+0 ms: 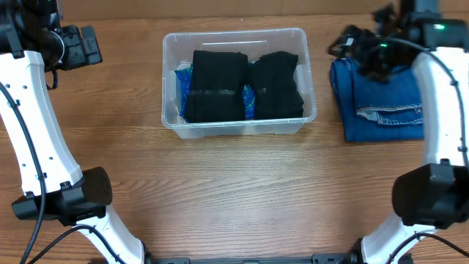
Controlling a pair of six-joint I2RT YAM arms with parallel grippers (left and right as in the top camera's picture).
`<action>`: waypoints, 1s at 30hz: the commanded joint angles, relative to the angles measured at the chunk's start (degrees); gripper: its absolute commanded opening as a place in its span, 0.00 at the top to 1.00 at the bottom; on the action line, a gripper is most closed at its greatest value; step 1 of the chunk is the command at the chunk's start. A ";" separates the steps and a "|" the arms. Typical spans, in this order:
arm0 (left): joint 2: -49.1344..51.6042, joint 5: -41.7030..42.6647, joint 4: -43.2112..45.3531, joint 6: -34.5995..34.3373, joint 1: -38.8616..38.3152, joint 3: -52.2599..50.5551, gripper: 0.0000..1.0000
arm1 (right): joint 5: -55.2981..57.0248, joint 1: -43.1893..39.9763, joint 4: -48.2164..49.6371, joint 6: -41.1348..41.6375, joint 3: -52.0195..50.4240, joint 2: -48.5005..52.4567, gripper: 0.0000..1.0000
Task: Pack container
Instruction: 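Grasp the folded blue jeans with the right gripper and lift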
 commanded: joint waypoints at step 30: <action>0.42 -0.33 0.04 -0.79 0.09 -0.22 0.00 | 15.32 -14.97 43.15 33.07 -53.00 -1.42 0.03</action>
